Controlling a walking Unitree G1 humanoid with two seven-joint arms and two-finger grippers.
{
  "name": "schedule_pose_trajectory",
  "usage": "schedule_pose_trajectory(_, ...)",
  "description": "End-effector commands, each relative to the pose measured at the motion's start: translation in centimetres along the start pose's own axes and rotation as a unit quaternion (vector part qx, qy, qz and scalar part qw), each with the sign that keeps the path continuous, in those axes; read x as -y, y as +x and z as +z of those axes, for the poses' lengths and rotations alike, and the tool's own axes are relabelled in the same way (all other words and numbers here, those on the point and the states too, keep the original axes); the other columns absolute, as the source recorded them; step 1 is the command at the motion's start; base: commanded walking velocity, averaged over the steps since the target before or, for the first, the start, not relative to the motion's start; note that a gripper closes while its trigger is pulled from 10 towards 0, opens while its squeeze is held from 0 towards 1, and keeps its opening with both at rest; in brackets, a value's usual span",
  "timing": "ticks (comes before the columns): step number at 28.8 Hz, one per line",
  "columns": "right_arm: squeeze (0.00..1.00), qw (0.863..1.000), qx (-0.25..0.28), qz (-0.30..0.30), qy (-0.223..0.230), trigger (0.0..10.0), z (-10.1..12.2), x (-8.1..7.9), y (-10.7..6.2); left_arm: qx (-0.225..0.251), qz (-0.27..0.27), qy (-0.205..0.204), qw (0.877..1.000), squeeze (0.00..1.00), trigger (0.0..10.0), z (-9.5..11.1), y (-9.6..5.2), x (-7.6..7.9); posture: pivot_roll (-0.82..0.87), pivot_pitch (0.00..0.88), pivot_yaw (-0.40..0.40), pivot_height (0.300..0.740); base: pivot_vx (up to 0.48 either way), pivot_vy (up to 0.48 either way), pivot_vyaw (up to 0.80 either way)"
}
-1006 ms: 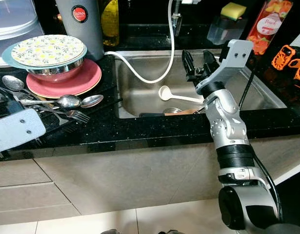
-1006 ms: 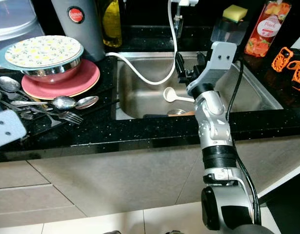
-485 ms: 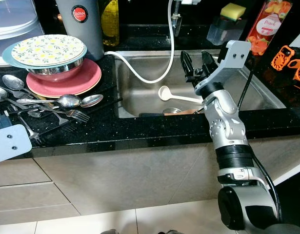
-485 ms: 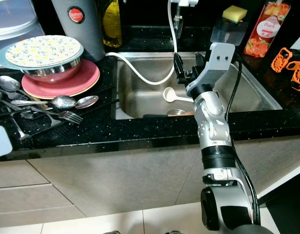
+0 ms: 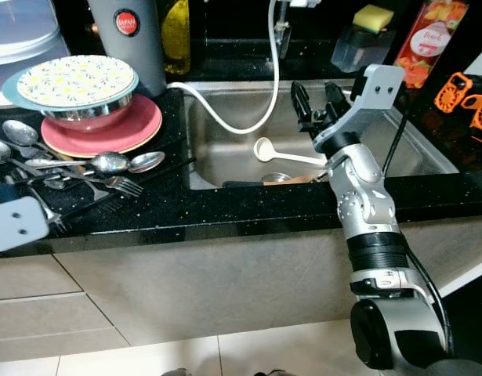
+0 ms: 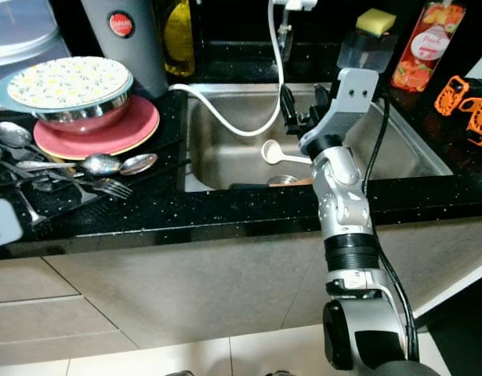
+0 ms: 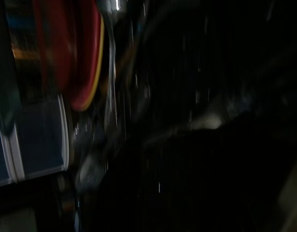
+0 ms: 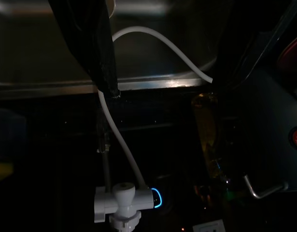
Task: Kitchen organization
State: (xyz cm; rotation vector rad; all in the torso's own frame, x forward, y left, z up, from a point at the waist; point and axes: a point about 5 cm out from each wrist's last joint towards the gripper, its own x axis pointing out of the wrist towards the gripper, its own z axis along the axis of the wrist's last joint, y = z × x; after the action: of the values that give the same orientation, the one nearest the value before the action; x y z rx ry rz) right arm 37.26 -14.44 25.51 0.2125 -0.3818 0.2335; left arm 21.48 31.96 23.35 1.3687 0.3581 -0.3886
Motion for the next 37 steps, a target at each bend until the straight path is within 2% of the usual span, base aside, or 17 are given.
schedule_pose_trajectory(1, 0.00, 1.000, 0.002, -0.004, -0.005, 10.0, 0.2, 0.2, -0.1, 0.026, -0.049, -0.026, 0.998, 0.00, 10.0, 0.6, 1.5, 2.5, 0.19, 0.031, -0.054, 0.740, 0.000, 0.000, 0.00)
schedule_pose_trajectory(9, 0.00, 1.000, 0.003, -0.009, -0.009, 10.0, 0.3, 0.5, -0.3, 0.044, -0.072, -0.004, 0.996, 0.00, 10.0, 1.4, 2.6, 3.0, 0.19, 0.032, -0.051, 0.740, 0.000, 0.000, 0.00)
schedule_pose_trajectory(13, 0.00, 1.000, 0.003, -0.011, -0.009, 10.0, 0.3, 0.5, -0.3, 0.015, -0.069, 0.011, 0.997, 0.00, 10.0, 0.6, 3.4, 3.1, 0.18, 0.032, -0.049, 0.740, 0.000, 0.000, 0.00)
schedule_pose_trajectory(17, 0.00, 1.000, 0.003, -0.009, -0.008, 10.0, 0.3, 0.4, -0.1, -0.006, -0.054, 0.007, 0.998, 0.00, 10.0, 0.0, 4.5, 2.6, 0.18, 0.030, -0.054, 0.740, 0.000, 0.000, 0.00)
schedule_pose_trajectory(22, 0.00, 1.000, 0.004, -0.008, -0.008, 10.0, 0.3, 0.4, -0.1, -0.010, -0.051, 0.006, 0.999, 0.00, 10.0, 0.0, 5.0, 2.4, 0.18, 0.029, -0.055, 0.740, 0.000, 0.000, 0.00)
schedule_pose_trajectory(24, 0.00, 1.000, 0.004, -0.007, -0.007, 10.0, 0.4, 0.3, 0.0, -0.010, -0.048, 0.005, 0.999, 0.00, 10.0, 0.0, 6.0, 2.3, 0.18, 0.028, -0.055, 0.740, 0.000, 0.000, 0.00)
schedule_pose_trajectory(25, 0.00, 1.000, 0.004, -0.007, -0.007, 10.0, 0.4, 0.3, 0.0, -0.010, -0.048, 0.005, 0.999, 0.00, 10.0, 0.0, 6.0, 2.3, 0.18, 0.028, -0.055, 0.740, 0.000, 0.000, 0.00)
schedule_pose_trajectory(26, 0.00, 1.000, 0.005, -0.007, -0.008, 10.0, 0.4, 0.3, 0.0, -0.005, -0.048, 0.008, 0.999, 0.00, 10.0, 0.3, 6.9, 2.1, 0.17, 0.027, -0.053, 0.740, 0.000, 0.000, 0.00)
schedule_pose_trajectory(33, 0.00, 1.000, 0.007, -0.010, -0.010, 10.0, 0.6, 0.5, -0.1, -0.002, -0.054, 0.011, 0.998, 0.00, 9.7, 0.5, 7.8, 1.7, 0.16, 0.026, -0.047, 0.740, 0.000, 0.000, 0.00)
schedule_pose_trajectory(34, 0.00, 1.000, 0.007, -0.012, -0.011, 10.0, 0.6, 0.5, -0.2, -0.002, -0.054, 0.012, 0.998, 0.00, 8.3, 0.5, 8.0, 1.5, 0.16, 0.027, -0.045, 0.740, 0.000, 0.000, 0.00)
schedule_pose_trajectory(35, 0.00, 1.000, 0.007, -0.014, -0.011, 10.0, 0.6, 0.6, -0.3, -0.002, -0.055, 0.016, 0.998, 0.00, 4.5, 0.5, 8.2, 1.3, 0.16, 0.027, -0.045, 0.740, 0.000, 0.000, 0.00)
schedule_pose_trajectory(36, 0.00, 1.000, 0.007, -0.014, -0.012, 10.0, 0.6, 0.7, -0.3, 0.000, -0.058, 0.015, 0.998, 0.00, 2.5, 0.5, 8.3, 1.3, 0.16, 0.027, -0.041, 0.740, 0.000, 0.000, 0.00)
schedule_pose_trajectory(37, 0.00, 1.000, 0.007, -0.015, -0.012, 10.0, 0.6, 0.7, -0.3, 0.001, -0.060, 0.015, 0.998, 0.00, 1.2, 0.5, 8.3, 1.3, 0.16, 0.027, -0.041, 0.740, 0.000, 0.000, 0.00)
